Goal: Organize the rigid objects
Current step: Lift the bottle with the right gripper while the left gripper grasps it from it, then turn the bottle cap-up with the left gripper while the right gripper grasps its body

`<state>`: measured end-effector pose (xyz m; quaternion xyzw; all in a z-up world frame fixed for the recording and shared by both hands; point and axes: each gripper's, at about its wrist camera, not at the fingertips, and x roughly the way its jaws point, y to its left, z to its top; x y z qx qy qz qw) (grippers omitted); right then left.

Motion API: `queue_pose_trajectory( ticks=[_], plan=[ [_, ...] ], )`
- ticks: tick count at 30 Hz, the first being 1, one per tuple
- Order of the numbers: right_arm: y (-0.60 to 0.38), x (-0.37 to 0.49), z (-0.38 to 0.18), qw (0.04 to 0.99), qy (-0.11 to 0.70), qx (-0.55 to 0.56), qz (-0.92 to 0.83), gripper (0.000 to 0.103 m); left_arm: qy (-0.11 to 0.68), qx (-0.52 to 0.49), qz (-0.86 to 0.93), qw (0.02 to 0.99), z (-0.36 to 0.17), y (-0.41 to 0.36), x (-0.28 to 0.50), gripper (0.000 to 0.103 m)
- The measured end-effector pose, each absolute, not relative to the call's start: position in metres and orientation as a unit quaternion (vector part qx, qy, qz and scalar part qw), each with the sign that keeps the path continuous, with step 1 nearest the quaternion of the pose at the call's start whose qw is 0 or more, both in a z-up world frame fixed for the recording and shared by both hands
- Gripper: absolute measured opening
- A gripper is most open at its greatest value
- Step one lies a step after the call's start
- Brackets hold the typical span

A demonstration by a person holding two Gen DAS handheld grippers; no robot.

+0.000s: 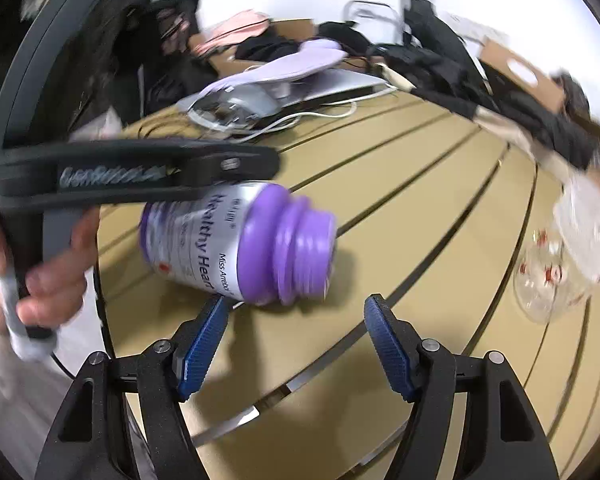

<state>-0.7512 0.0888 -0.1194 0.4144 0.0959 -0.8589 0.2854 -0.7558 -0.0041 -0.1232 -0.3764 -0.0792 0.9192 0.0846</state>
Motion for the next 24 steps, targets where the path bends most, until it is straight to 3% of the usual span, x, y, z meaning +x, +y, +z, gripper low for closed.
queue_pose_trajectory(
  ticks=[2, 3, 4, 9, 14, 19, 24],
  plan=[
    [0.094, -0.757, -0.118, 0.266, 0.079, 0.414, -0.867, 0.076, -0.078, -0.374, 0.920, 0.087, -0.118, -0.009, -0.753, 0.061],
    [0.098, -0.757, -0.118, 0.262, 0.070, 0.414, -0.869, 0.076, -0.084, -0.371, 0.920, 0.096, -0.116, -0.011, -0.752, 0.077],
    [0.101, -0.757, -0.117, 0.259, 0.058, 0.413, -0.871, 0.076, -0.099, -0.368, 0.917, 0.118, -0.114, -0.012, -0.750, 0.083],
    [0.123, -0.761, -0.110, 0.234, 0.015, 0.404, -0.884, 0.076, -0.044, -0.399, 0.903, 0.157, -0.124, 0.018, -0.753, 0.089],
    [0.141, -0.764, -0.110, 0.227, 0.003, 0.407, -0.885, 0.076, -0.033, -0.430, 0.891, 0.142, -0.140, 0.027, -0.766, 0.063],
    [0.158, -0.769, -0.107, 0.216, -0.033, 0.404, -0.888, 0.076, -0.048, -0.407, 0.904, 0.120, -0.136, 0.024, -0.765, 0.062],
    [0.170, -0.767, -0.084, 0.270, -0.120, 0.359, -0.885, 0.076, -0.057, -0.316, 0.934, 0.154, -0.107, 0.023, -0.748, 0.062]
  ],
)
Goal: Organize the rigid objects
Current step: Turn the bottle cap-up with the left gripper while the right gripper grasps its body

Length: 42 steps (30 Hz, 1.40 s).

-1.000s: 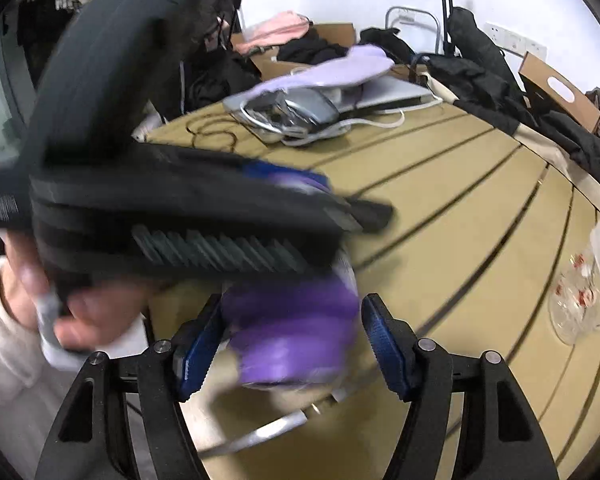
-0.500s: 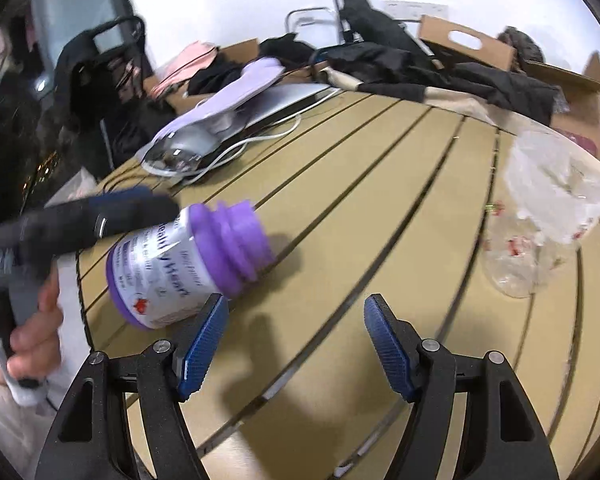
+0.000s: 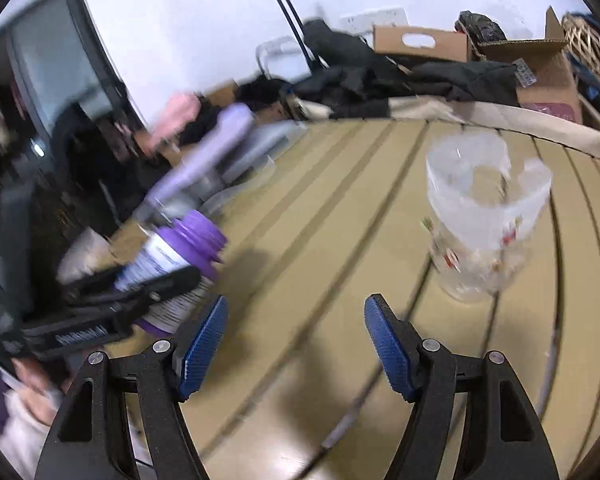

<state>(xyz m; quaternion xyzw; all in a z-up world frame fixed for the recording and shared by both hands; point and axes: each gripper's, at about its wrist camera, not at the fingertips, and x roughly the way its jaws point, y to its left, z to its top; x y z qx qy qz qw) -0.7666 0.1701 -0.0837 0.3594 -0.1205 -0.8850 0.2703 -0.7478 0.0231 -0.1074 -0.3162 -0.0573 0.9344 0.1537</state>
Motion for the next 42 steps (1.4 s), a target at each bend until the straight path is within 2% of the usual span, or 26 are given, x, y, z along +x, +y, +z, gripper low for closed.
queue_pose_trajectory(
  ticks=[4, 11, 16, 18, 19, 20, 21, 22, 24, 25, 27, 28, 30, 32, 35, 42],
  plan=[
    [0.174, -0.775, -0.061, 0.346, -0.212, 0.326, -0.854, 0.083, -0.048, -0.241, 0.951, 0.190, -0.082, 0.031, -0.735, 0.062],
    [0.162, -0.816, -0.055, 0.439, -0.305, 0.349, -0.769, 0.083, -0.034, -0.218, 0.943, 0.247, -0.081, 0.042, -0.742, 0.062],
    [0.150, -0.847, -0.066, 0.454, -0.335, 0.378, -0.734, 0.083, -0.036, -0.203, 0.941, 0.267, -0.076, 0.040, -0.743, 0.062],
    [0.143, -0.852, -0.068, 0.470, -0.330, 0.383, -0.724, 0.080, -0.033, -0.202, 0.942, 0.267, -0.075, 0.040, -0.746, 0.062],
    [0.138, -0.853, -0.068, 0.468, -0.318, 0.390, -0.726, 0.071, -0.032, -0.200, 0.942, 0.267, -0.074, 0.039, -0.747, 0.061],
    [0.134, -0.854, -0.066, 0.463, -0.307, 0.396, -0.731, 0.068, -0.035, -0.201, 0.941, 0.268, -0.074, 0.038, -0.750, 0.060],
    [0.131, -0.855, -0.065, 0.461, -0.299, 0.399, -0.734, 0.068, -0.037, -0.203, 0.942, 0.263, -0.075, 0.038, -0.753, 0.065],
    [0.126, -0.855, -0.061, 0.449, -0.270, 0.399, -0.753, 0.068, -0.035, -0.205, 0.944, 0.254, -0.074, 0.038, -0.753, 0.075],
    [0.118, -0.848, -0.050, 0.421, -0.199, 0.391, -0.794, 0.068, -0.019, -0.210, 0.948, 0.239, -0.077, 0.040, -0.759, 0.079],
    [0.108, -0.843, -0.043, 0.404, -0.139, 0.382, -0.819, 0.068, -0.013, -0.208, 0.949, 0.237, -0.078, 0.041, -0.759, 0.079],
    [0.092, -0.833, -0.035, 0.395, -0.049, 0.362, -0.843, 0.068, -0.001, -0.199, 0.952, 0.231, -0.077, 0.044, -0.760, 0.076],
    [0.080, -0.826, -0.031, 0.394, 0.008, 0.347, -0.851, 0.068, 0.004, -0.193, 0.954, 0.229, -0.077, 0.045, -0.760, 0.070],
    [0.067, -0.823, -0.027, 0.394, 0.065, 0.329, -0.856, 0.068, 0.016, -0.189, 0.956, 0.223, -0.076, 0.050, -0.764, 0.062],
    [0.057, -0.825, -0.023, 0.385, 0.118, 0.314, -0.860, 0.068, 0.030, -0.190, 0.960, 0.201, -0.076, 0.057, -0.768, 0.062],
    [0.054, -0.840, -0.019, 0.383, 0.148, 0.305, -0.859, 0.068, 0.035, -0.191, 0.965, 0.178, -0.075, 0.062, -0.778, 0.062],
    [0.076, -0.864, -0.018, 0.410, 0.156, 0.303, -0.846, 0.068, 0.035, -0.201, 0.967, 0.155, -0.076, 0.077, -0.800, 0.061]
  ],
)
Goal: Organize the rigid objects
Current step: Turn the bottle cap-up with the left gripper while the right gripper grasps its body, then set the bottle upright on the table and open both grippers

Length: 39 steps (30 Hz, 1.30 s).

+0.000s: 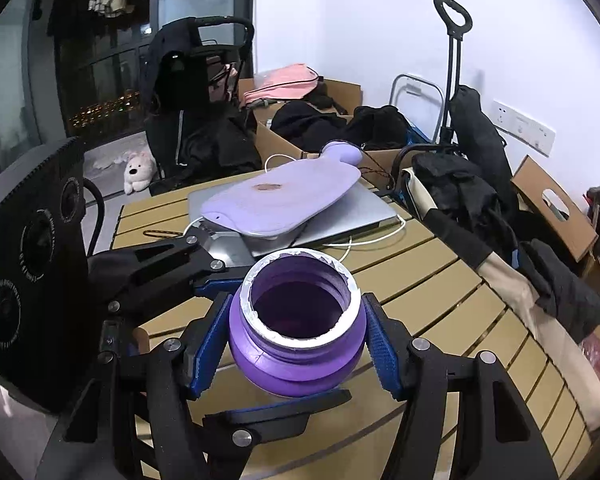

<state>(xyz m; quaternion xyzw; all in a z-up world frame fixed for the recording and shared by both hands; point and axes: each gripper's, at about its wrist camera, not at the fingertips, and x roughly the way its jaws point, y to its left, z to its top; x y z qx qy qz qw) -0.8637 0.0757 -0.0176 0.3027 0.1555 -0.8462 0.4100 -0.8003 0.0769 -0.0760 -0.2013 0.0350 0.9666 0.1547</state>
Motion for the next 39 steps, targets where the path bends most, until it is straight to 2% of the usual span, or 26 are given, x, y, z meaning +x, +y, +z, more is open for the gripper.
queue_pose_trajectory(
  ticks=[6, 9, 14, 18, 21, 28, 30, 33, 39],
  plan=[
    [0.085, -0.886, -0.043, 0.412, 0.146, 0.349, -0.829, 0.068, 0.039, -0.268, 0.953, 0.138, -0.097, 0.087, -0.824, 0.061],
    [0.084, -0.873, -0.043, 0.397, 0.166, 0.342, -0.835, 0.068, 0.050, -0.274, 0.951, 0.134, -0.101, 0.084, -0.820, 0.061],
    [0.086, -0.857, -0.056, 0.395, 0.114, 0.355, -0.840, 0.071, 0.062, -0.288, 0.945, 0.145, -0.113, 0.072, -0.802, 0.061],
    [0.076, -0.845, -0.077, 0.387, 0.108, 0.357, -0.843, 0.071, 0.082, -0.333, 0.934, 0.097, -0.129, 0.069, -0.795, 0.062],
    [0.077, -0.837, -0.080, 0.360, 0.104, 0.359, -0.855, 0.071, 0.067, -0.346, 0.930, 0.101, -0.127, 0.057, -0.779, 0.078],
    [0.089, -0.810, -0.067, 0.341, 0.098, 0.370, -0.858, 0.073, 0.084, -0.376, 0.918, 0.094, -0.131, 0.037, -0.754, 0.082],
    [0.100, -0.794, -0.060, 0.329, 0.100, 0.362, -0.867, 0.077, 0.074, -0.371, 0.921, 0.092, -0.127, 0.027, -0.744, 0.083],
    [0.130, -0.773, -0.057, 0.293, 0.088, 0.361, -0.881, 0.079, 0.063, -0.359, 0.929, 0.065, -0.117, 0.011, -0.731, 0.085],
    [0.178, -0.738, -0.042, 0.236, 0.035, 0.363, -0.901, 0.079, 0.041, -0.327, 0.944, -0.005, -0.093, -0.014, -0.698, 0.096]
  ],
)
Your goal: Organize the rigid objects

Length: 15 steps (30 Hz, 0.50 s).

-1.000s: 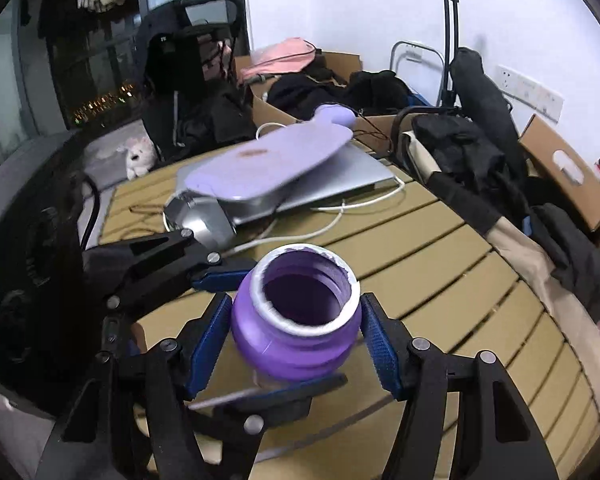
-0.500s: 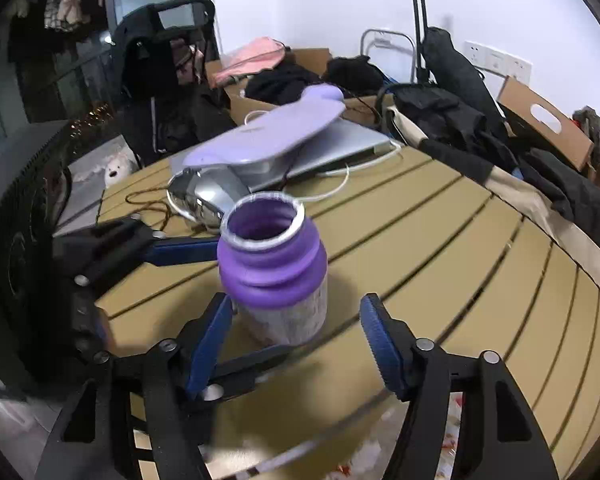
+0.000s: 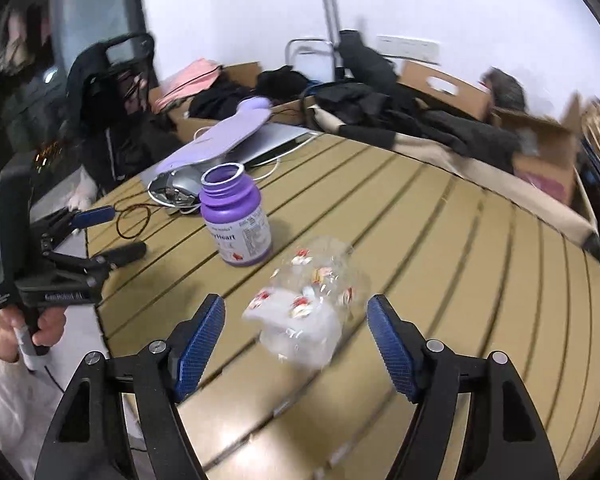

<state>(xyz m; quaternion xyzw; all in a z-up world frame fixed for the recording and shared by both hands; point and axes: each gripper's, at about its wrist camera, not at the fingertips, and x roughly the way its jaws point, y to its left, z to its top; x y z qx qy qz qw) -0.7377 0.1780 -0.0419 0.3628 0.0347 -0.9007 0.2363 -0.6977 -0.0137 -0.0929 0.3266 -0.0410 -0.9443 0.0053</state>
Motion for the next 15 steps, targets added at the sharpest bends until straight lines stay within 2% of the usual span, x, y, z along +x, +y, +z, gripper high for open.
queue_pose_trajectory(
  ticks=[2, 4, 10, 15],
  plan=[
    [0.188, -0.719, -0.030, 0.223, 0.031, 0.357, -0.907, 0.079, -0.027, 0.328, -0.944, 0.021, -0.087, -0.019, -0.683, 0.097],
    [0.194, -0.706, -0.022, 0.214, 0.028, 0.356, -0.909, 0.079, -0.010, 0.334, -0.942, 0.024, -0.085, -0.022, -0.662, 0.102],
    [0.205, -0.652, -0.002, 0.166, 0.032, 0.349, -0.922, 0.079, -0.072, 0.313, -0.945, 0.067, -0.072, -0.013, -0.596, 0.102],
    [0.206, -0.564, 0.023, 0.157, 0.016, 0.331, -0.930, 0.079, 0.002, 0.301, -0.950, 0.090, -0.033, -0.028, -0.520, 0.103]
  ],
)
